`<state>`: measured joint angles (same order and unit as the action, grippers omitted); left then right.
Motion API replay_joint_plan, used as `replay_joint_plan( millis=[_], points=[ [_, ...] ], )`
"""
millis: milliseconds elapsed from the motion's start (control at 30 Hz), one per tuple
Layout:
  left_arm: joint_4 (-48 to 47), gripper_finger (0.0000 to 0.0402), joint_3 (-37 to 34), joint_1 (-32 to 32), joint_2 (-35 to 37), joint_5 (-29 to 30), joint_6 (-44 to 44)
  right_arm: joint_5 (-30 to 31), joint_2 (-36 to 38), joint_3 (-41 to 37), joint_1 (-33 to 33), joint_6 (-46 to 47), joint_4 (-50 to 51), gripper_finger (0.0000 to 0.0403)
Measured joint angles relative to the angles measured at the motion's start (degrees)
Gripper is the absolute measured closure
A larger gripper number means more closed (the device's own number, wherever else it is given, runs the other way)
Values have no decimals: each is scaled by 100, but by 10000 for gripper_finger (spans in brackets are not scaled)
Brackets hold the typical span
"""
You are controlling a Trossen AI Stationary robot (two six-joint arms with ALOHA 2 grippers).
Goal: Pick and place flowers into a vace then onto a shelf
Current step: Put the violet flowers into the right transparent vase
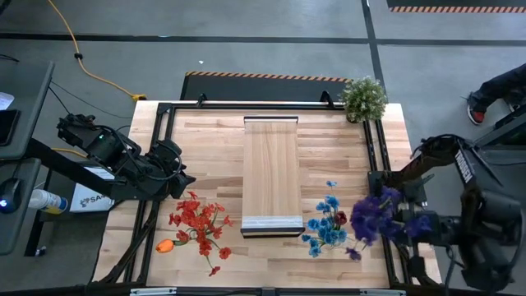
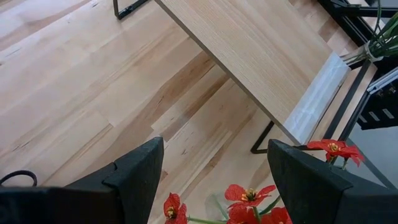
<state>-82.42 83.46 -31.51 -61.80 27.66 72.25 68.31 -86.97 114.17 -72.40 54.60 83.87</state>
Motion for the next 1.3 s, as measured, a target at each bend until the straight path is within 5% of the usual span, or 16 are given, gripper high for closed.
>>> replay_joint_plan(
  millis=[767, 1300],
  points=[
    [1, 80, 0, 0, 0, -2, 2, -938, -911, 1, 695, 980, 240, 403],
    [1, 82, 0, 0, 0, -136, 2, -507, -930, 4, 385, 816, 570, 402]
  ],
)
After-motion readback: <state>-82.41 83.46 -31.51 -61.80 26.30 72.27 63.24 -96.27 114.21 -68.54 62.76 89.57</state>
